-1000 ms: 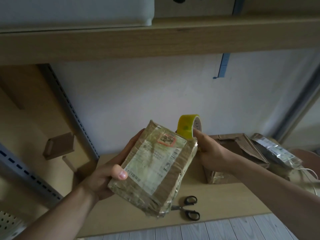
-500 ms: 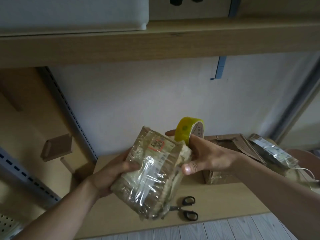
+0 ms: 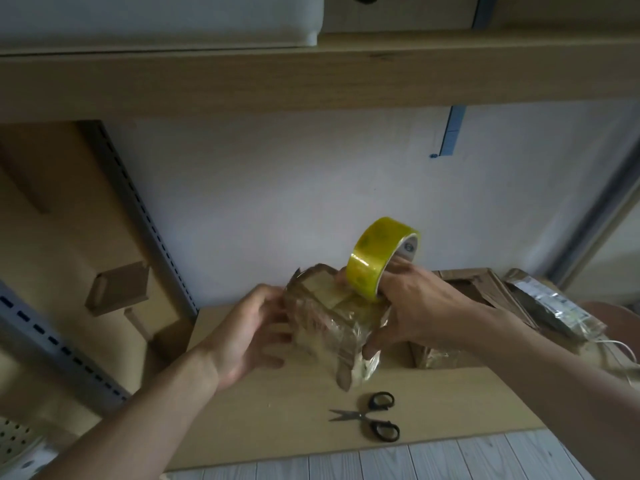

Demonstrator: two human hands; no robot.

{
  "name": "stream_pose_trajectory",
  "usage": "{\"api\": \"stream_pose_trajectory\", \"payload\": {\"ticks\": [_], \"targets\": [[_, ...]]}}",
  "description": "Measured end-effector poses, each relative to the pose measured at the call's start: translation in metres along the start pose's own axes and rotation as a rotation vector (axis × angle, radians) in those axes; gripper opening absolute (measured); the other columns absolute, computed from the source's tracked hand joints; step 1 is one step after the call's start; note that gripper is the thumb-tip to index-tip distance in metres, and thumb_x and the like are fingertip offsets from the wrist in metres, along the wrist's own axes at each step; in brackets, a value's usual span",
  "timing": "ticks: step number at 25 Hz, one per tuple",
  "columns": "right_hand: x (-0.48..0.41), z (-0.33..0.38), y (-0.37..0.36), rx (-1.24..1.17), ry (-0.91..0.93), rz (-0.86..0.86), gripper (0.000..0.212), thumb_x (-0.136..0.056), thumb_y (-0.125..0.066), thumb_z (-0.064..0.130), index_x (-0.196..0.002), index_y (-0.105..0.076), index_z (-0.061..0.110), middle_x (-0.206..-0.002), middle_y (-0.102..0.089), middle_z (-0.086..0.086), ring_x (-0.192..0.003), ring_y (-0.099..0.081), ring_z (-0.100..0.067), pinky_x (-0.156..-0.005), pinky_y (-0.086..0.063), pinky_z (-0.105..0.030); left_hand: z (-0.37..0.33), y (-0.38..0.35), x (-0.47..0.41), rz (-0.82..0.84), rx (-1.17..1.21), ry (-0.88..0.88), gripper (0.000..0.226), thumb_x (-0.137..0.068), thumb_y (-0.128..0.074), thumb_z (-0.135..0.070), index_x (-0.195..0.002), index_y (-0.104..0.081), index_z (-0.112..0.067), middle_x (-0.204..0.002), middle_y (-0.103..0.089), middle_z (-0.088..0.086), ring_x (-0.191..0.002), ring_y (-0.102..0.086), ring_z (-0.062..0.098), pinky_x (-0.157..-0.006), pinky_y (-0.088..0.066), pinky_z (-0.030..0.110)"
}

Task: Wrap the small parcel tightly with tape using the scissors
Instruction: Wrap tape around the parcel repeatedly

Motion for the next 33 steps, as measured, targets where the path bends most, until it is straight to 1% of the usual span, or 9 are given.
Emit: {"api": "stream_pose_trajectory", "payload": {"ticks": [4, 8, 10, 12, 18, 21, 24, 30, 33], "targets": [[-0.004, 0.033, -0.024, 0.394, 0.272, 0.000, 0.060, -0.055, -0.077, 0.067, -0.106, -0.070, 0.038, -0.114, -0.065, 0.014, -0.115, -0.051, -0.015, -0.094, -0.047, -0.043, 0.013, -0.004, -0.007, 0.107, 0.047, 0.265, 0.094, -0.075, -0.031, -0.090, -0.117, -0.071, -0.017, -0.116, -0.071, 0.018, -0.102, -0.064, 0.044, -0.078, -0.054, 0.045], [-0.005, 0.048, -0.038, 0.318, 0.410, -0.024, 0.054, -0.045, -0.088, 0.058, -0.090, -0.070, 0.036, -0.103, -0.066, 0.017, -0.105, -0.057, -0.017, -0.083, -0.052, -0.043, 0.023, -0.017, -0.004, -0.004, -0.069, 0.304, 0.059, -0.059, -0.069, -0.068, -0.092, -0.072, -0.019, -0.083, -0.077, 0.007, -0.079, -0.072, 0.030, -0.077, -0.054, 0.037], [-0.007, 0.044, -0.046, 0.328, 0.391, 0.015, 0.060, -0.045, -0.088, 0.060, -0.097, -0.069, 0.037, -0.109, -0.066, 0.015, -0.110, -0.057, -0.018, -0.084, -0.053, -0.044, 0.033, -0.017, -0.007, -0.113, -0.004, 0.286, 0.053, -0.052, -0.072, -0.061, -0.085, -0.073, -0.019, -0.074, -0.076, 0.006, -0.078, -0.070, 0.029, -0.080, -0.055, 0.041], [-0.009, 0.040, -0.052, 0.357, 0.371, 0.046, 0.069, -0.045, -0.086, 0.063, -0.106, -0.068, 0.035, -0.115, -0.065, 0.012, -0.114, -0.056, -0.018, -0.085, -0.053, -0.043, 0.039, -0.018, -0.010, -0.204, 0.047, 0.258, 0.042, -0.072, -0.068, -0.058, -0.082, -0.074, -0.018, -0.072, -0.076, 0.006, -0.078, -0.070, 0.029, -0.081, -0.055, 0.045], [-0.011, 0.033, -0.054, 0.445, 0.356, -0.023, 0.099, -0.048, -0.075, 0.080, -0.127, -0.055, 0.024, -0.120, -0.064, 0.003, -0.114, -0.057, -0.023, -0.091, -0.050, -0.043, 0.037, -0.008, -0.016, -0.348, -0.020, 0.146, 0.024, -0.091, -0.061, -0.037, -0.091, -0.073, -0.016, -0.079, -0.077, 0.009, -0.067, -0.072, 0.026, -0.060, -0.060, 0.040], [-0.011, 0.016, -0.047, 0.467, 0.276, 0.011, 0.080, -0.057, -0.058, 0.091, -0.107, -0.057, 0.030, -0.106, -0.066, 0.005, -0.108, -0.056, -0.023, -0.088, -0.046, -0.046, 0.027, -0.006, -0.009, -0.341, -0.002, 0.101, 0.022, -0.088, -0.064, -0.036, -0.088, -0.075, -0.017, -0.081, -0.075, 0.011, -0.069, -0.070, 0.027, -0.059, -0.059, 0.039], [-0.009, -0.012, -0.041, 0.519, 0.126, 0.107, 0.077, -0.064, -0.039, 0.099, -0.098, -0.062, 0.034, -0.110, -0.066, 0.011, -0.118, -0.055, -0.022, -0.109, -0.032, -0.052, 0.009, -0.001, 0.001, -0.309, 0.022, -0.014, 0.010, -0.085, -0.066, -0.026, -0.083, -0.071, -0.018, -0.076, -0.066, 0.010, -0.065, -0.063, 0.025, -0.059, -0.055, 0.035], [-0.008, -0.017, -0.041, 0.617, 0.103, 0.093, 0.089, -0.070, -0.021, 0.097, -0.118, -0.063, 0.036, -0.123, -0.068, 0.006, -0.123, -0.060, -0.023, -0.120, -0.007, -0.058, -0.006, 0.003, 0.017, -0.225, -0.053, -0.145, 0.019, -0.064, -0.069, -0.040, -0.061, -0.071, -0.022, -0.060, -0.062, 0.002, -0.053, -0.060, 0.016, -0.048, -0.046, 0.023], [-0.006, -0.030, -0.042, 0.718, 0.057, 0.123, 0.099, -0.076, -0.010, 0.092, -0.136, -0.057, 0.028, -0.136, -0.063, -0.001, -0.137, -0.049, -0.030, -0.117, -0.007, -0.069, -0.004, 0.013, 0.017, -0.230, -0.045, -0.150, 0.043, -0.060, -0.067, -0.045, -0.089, -0.077, -0.015, -0.083, -0.072, 0.022, -0.072, -0.067, 0.026, -0.065, -0.052, 0.035]]}}
Point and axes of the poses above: each hand's wrist, its own x-axis away from the middle knuckle, its own y-axis out of the back of the hand, z = x × y, the point moved 7 cm from there along -x, towards the middle knuckle
